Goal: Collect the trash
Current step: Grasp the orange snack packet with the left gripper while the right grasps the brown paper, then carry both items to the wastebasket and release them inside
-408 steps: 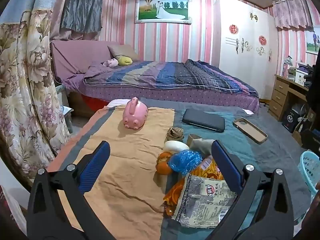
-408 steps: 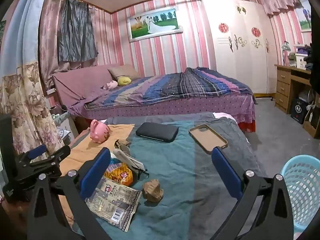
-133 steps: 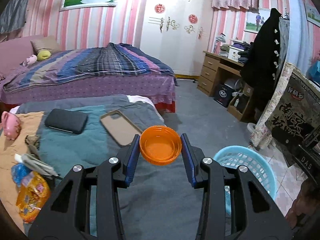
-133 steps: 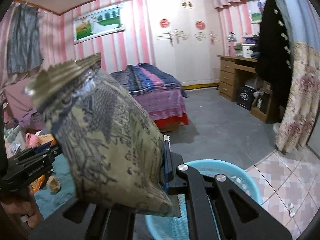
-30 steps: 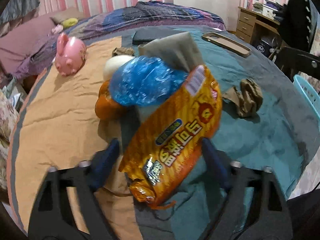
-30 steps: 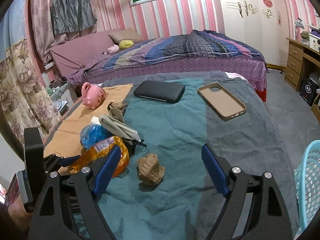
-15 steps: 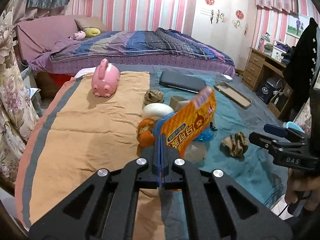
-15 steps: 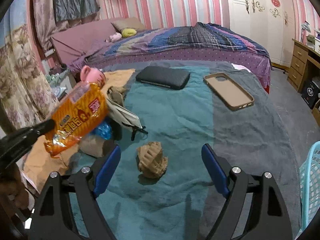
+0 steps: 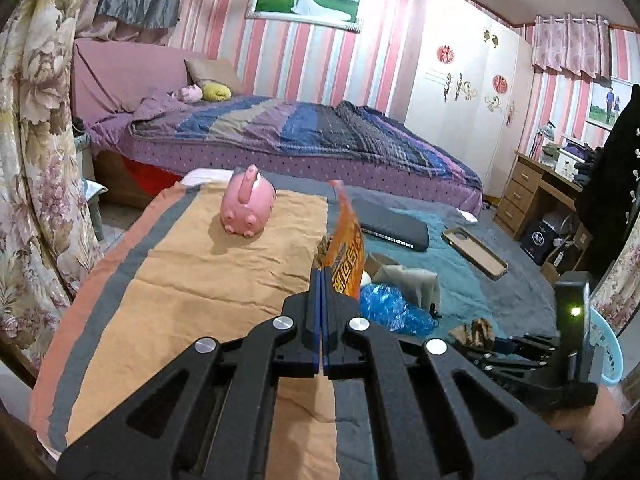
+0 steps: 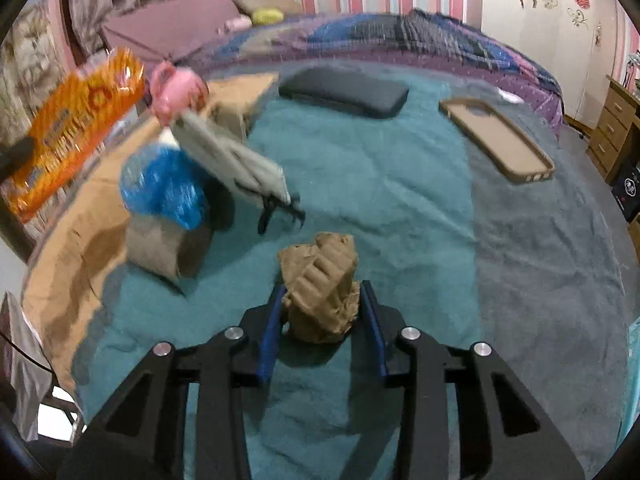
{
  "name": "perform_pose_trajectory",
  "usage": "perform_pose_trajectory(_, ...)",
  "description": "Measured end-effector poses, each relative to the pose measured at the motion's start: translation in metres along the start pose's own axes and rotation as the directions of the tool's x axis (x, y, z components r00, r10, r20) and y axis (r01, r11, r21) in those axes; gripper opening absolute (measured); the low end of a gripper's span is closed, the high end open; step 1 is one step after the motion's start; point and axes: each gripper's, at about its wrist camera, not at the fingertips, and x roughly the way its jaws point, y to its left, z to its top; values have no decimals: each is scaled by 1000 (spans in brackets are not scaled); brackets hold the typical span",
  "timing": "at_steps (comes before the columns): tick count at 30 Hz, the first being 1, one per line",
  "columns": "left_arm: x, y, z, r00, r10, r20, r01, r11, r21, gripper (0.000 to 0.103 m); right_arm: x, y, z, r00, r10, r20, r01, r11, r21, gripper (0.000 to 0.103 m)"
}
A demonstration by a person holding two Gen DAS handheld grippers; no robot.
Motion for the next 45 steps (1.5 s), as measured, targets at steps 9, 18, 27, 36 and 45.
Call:
perform_pose_trajectory(9,-30,-28,21,990,-44,135,42,999,16,0,-87,-22,20,973,12,229,-27,998,63,36)
perform_pose_trajectory(18,-26,-96,24,982,-145,125,137,988,66,0,-160,-95,6,931,-99,352,51,988,144,36)
perform_pose_trajectory(27,-17,-202,32,966,-238,100,215,956,200,0,-212,-157,-14,886,-252,390,161,955,250,37)
perform_pose_trajectory(36,-16,-301,31,894,-447,23,429,872,235,0,-259,-217,-38,819,-434,374,273,870,411,37)
perform_pose_trajectory(45,2,-378,-3,813,-573,-105,579,775,253,0,-285,-273,-68,780,-543,311,315,771,554,37)
